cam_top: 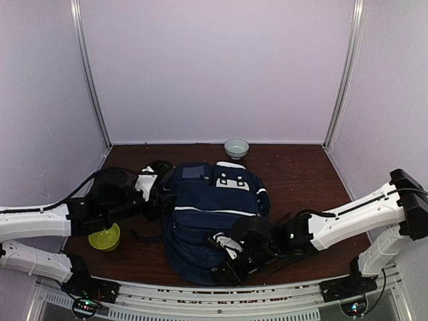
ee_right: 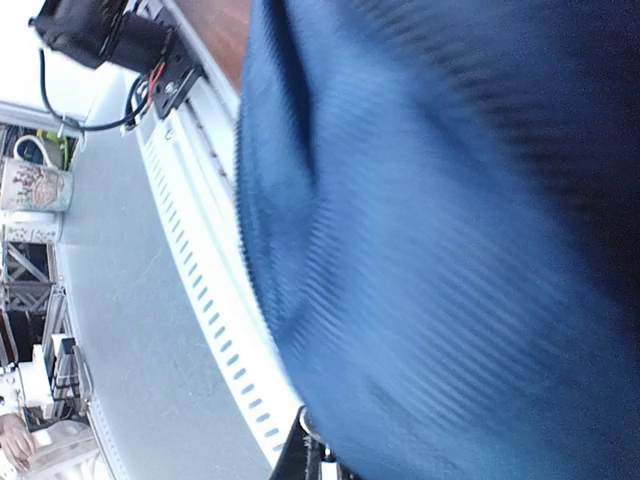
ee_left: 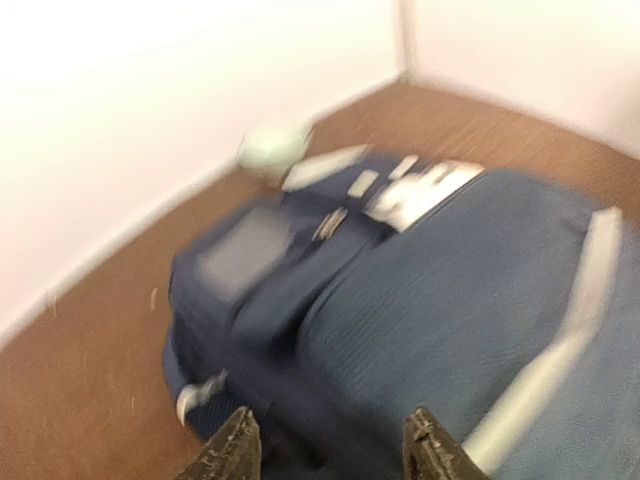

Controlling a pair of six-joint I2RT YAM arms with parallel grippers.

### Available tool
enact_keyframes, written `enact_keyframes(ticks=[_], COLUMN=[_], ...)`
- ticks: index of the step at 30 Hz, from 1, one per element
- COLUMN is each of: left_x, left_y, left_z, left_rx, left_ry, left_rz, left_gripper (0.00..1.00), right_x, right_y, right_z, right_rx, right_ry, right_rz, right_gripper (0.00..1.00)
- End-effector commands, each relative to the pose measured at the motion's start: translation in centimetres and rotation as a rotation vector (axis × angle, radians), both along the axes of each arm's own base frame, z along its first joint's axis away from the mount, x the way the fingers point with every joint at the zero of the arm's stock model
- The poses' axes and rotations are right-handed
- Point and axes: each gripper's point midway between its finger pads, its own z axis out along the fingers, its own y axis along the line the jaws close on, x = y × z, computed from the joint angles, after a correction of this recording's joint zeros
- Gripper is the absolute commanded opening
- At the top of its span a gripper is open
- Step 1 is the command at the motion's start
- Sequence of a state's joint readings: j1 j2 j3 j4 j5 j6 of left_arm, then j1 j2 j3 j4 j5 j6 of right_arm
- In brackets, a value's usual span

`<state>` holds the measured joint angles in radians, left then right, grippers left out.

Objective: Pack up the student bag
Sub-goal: Zip the student bag into the largest pocket of the bag.

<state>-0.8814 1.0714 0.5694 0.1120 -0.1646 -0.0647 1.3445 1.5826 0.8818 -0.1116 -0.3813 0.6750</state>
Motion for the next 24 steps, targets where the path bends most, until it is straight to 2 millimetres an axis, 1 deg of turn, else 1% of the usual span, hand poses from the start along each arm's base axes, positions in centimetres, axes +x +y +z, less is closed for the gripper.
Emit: enact_keyframes(ticks=[1, 2, 3, 4, 5, 6, 9, 11, 12, 14, 17, 20, 22, 24], left_x=[-7.9, -10.1, -12.2, -14.4, -15.6, -16.3, -17.4, -17.8, -17.9, -18.0, -17.4, -16.7, -15.9, -15.4], left_y=[-4.2, -5.1, -5.9, -6.7, -7.1, -7.2, -7.2, -7.5, -7.8, -8.7, -9.9, -9.6, -9.2, -9.2], left_z=[6.2, 5.4, 4.3, 2.5, 0.9, -0.7, -4.3, -6.0, -6.5, -6.9, -7.0, -8.1, -8.2, -8.0], left_rx=[-0.009, 0.021, 0.061, 0.115, 0.173, 0.230, 0.379, 0.465, 0.499, 0.543, 0.601, 0.655, 0.691, 0.706], left_ry=[-0.317, -0.331, -0.327, -0.304, -0.268, -0.233, -0.174, -0.176, -0.182, -0.186, -0.166, -0.176, -0.207, -0.230], left_rz=[-0.377, -0.476, -0.579, -0.679, -0.740, -0.772, -0.829, -0.863, -0.879, -0.892, -0.868, -0.839, -0.811, -0.793], left_gripper=[0.53, 0.54, 0.54, 0.55, 0.55, 0.56, 0.56, 0.57, 0.57, 0.56, 0.48, 0.47, 0.46, 0.43], right_x=[1.5, 1.8, 2.1, 2.4, 2.7, 2.9, 3.1, 3.3, 3.3, 3.4, 3.4, 3.4, 3.4, 3.4], right_y=[-1.2, -1.3, -1.6, -1.6, -1.7, -1.8, -1.8, -1.8, -1.8, -1.8, -1.7, -1.7, -1.6, -1.5], right_z=[0.5, 0.5, 0.4, 0.3, 0.2, 0.2, 0.3, 0.3, 0.3, 0.2, 0.2, 0.5, 0.7, 0.8], right_rx=[0.010, 0.003, -0.004, -0.004, -0.003, 0.001, 0.017, 0.017, 0.016, 0.012, 0.017, 0.029, 0.031, 0.027], right_ry=[0.015, 0.010, 0.007, 0.009, 0.015, 0.022, 0.033, 0.032, 0.033, 0.033, 0.037, 0.039, 0.039, 0.034], right_rz=[-0.067, -0.077, -0.089, -0.103, -0.114, -0.123, -0.136, -0.142, -0.144, -0.148, -0.156, -0.159, -0.154, -0.144], right_gripper=[0.00, 0.00, 0.00, 0.00, 0.00, 0.00, 0.00, 0.00, 0.00, 0.00, 0.00, 0.00, 0.00, 0.00])
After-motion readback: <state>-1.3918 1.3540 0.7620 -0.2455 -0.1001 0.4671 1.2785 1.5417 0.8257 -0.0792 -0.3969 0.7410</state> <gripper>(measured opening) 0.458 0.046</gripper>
